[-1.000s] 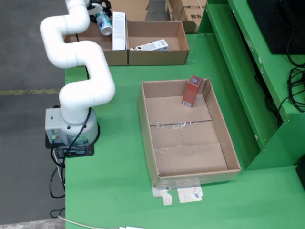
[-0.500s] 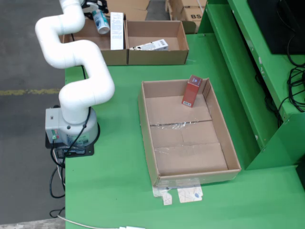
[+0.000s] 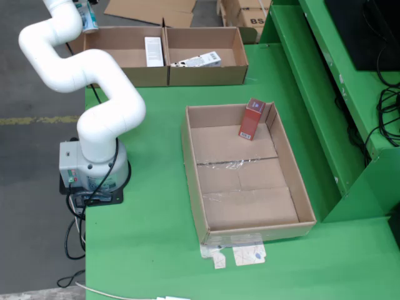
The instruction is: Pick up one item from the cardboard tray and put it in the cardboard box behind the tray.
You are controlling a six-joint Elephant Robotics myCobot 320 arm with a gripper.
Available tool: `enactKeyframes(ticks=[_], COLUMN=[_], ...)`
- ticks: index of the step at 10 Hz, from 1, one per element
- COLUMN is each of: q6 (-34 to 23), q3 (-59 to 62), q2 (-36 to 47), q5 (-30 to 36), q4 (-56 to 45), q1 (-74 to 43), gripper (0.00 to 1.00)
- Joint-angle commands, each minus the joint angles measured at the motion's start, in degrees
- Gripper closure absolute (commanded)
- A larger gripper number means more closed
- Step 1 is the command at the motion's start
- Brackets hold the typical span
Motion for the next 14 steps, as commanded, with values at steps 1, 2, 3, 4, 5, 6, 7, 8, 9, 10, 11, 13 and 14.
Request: enactKeyframes(ticks=[1, 2, 3, 4, 5, 6, 7, 8, 9, 10, 11, 13, 14], q6=[0.1, 0.1, 0.1, 0.1, 0.1, 0.2, 12.2, 12.2, 18.0, 21.7, 21.7, 28.8, 33.6], q3=[1.7, 1.7, 1.7, 1.7, 1.7, 1.7, 1.7, 1.7, 1.7, 1.7, 1.7, 1.7, 1.7], q2=[3.1, 3.1, 3.1, 3.1, 3.1, 3.2, 12.5, 12.5, 17.2, 20.2, 20.2, 25.3, 27.7], q5=[-0.4, -0.4, -0.4, -0.4, -0.4, -0.4, 6.2, 6.2, 10.0, 11.7, 11.7, 14.2, 15.6], q4=[0.9, 0.9, 0.9, 0.9, 0.9, 0.8, -26.6, -26.6, -40.4, -48.9, -48.9, -63.6, -71.8], q1=[0.8, 0.8, 0.8, 0.8, 0.8, 0.8, 0.5, 0.5, 0.8, 1.5, 1.5, 3.1, 4.4], gripper=[1.0, 1.0, 1.0, 1.0, 1.0, 1.0, 1.0, 1.0, 1.0, 1.0, 1.0, 1.0, 1.0])
